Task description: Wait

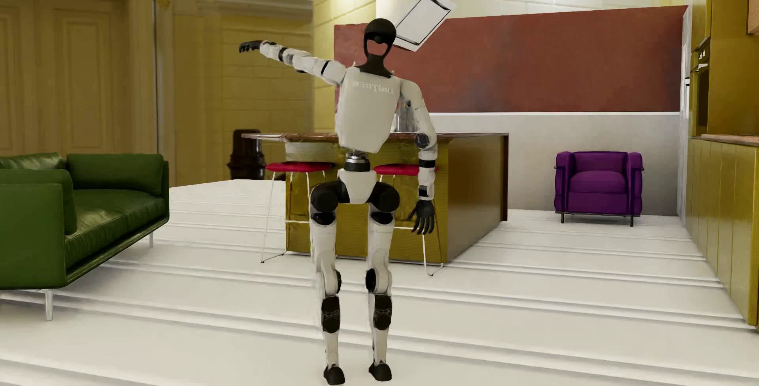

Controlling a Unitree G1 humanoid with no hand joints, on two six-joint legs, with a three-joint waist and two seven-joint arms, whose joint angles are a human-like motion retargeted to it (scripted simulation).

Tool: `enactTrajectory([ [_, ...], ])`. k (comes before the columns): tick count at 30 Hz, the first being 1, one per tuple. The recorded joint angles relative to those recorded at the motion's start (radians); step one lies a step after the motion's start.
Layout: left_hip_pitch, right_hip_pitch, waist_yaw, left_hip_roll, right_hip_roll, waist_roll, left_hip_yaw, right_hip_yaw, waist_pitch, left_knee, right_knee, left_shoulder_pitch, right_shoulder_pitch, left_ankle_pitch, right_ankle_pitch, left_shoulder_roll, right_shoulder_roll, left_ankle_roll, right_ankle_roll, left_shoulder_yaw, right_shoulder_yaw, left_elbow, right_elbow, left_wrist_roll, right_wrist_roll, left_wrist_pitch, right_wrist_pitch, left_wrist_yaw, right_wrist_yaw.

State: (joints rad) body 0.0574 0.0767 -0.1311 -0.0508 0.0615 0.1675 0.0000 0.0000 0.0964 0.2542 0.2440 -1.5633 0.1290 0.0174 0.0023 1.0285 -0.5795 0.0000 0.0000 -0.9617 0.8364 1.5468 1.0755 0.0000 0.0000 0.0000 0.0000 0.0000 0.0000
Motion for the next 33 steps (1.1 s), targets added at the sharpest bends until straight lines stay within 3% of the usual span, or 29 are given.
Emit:
enactTrajectory([
  [2,0.001,-0.001,0.043,-0.002,-0.003,-0.012,0.0,0.0,-0.007,-0.003,0.002,0.068,0.013,0.008,-0.005,-0.028,0.016,0.0,0.0,0.0,0.026,0.0,0.001,0.0,0.0,0.0,0.0,0.0,0.0],
  [7,0.003,0.01,0.118,-0.004,-0.009,-0.059,0.0,0.0,-0.012,-0.004,-0.017,0.462,-0.062,0.01,0.003,-0.193,0.053,0.0,0.0,0.0,0.139,-0.032,0.069,0.0,0.0,0.0,0.0,0.0,0.0],
  [12,0.001,0.019,0.121,0.001,-0.008,-0.141,0.0,0.0,-0.009,0.0,-0.033,0.866,-0.131,0.0,0.024,-0.406,0.128,0.0,0.0,0.0,-0.018,-0.051,0.015,0.0,0.0,0.0,0.0,0.0,0.0],
  [14,-0.001,0.018,0.144,0.006,-0.005,-0.175,0.0,0.0,-0.006,-0.001,-0.041,1.0,-0.139,-0.004,0.032,-0.481,0.156,0.0,0.0,0.0,-0.02,-0.068,-0.003,0.0,0.0,0.0,0.0,0.0,0.0],
  [16,-0.006,0.015,0.165,0.01,-0.001,-0.202,0.0,0.0,-0.003,0.001,-0.045,1.102,-0.153,-0.007,0.038,-0.548,0.178,0.0,0.0,0.0,0.051,-0.054,0.016,0.0,0.0,0.0,0.0,0.0,0.0],
  [19,-0.008,0.012,0.184,0.017,0.007,-0.226,0.0,0.0,-0.003,0.001,-0.044,1.282,-0.145,-0.011,0.041,-0.582,0.194,0.0,0.0,0.0,0.089,-0.15,0.016,0.0,0.0,0.0,0.0,0.0,0.0],
  [24,-0.017,0.0,0.191,0.02,0.019,-0.229,0.0,0.0,-0.013,0.007,-0.016,1.521,-0.106,-0.021,0.01,-0.603,0.185,0.0,0.0,0.0,0.064,-0.341,0.035,0.0,0.0,0.0,0.0,0.0,0.0],
  [29,-0.017,0.007,0.19,0.018,0.017,-0.233,0.0,0.0,-0.009,0.007,-0.035,1.578,-0.065,-0.037,0.026,-0.623,0.194,0.0,0.0,0.0,0.015,-0.363,0.023,0.0,0.0,0.0,0.0,0.0,0.0],
  [33,-0.028,-0.003,0.188,0.018,0.015,-0.219,0.0,0.0,-0.019,0.007,-0.037,1.571,-0.048,-0.037,0.031,-0.617,0.205,0.0,0.0,0.022,0.058,-0.377,0.022,0.0,0.0,0.0,0.0,0.0,0.0],
])
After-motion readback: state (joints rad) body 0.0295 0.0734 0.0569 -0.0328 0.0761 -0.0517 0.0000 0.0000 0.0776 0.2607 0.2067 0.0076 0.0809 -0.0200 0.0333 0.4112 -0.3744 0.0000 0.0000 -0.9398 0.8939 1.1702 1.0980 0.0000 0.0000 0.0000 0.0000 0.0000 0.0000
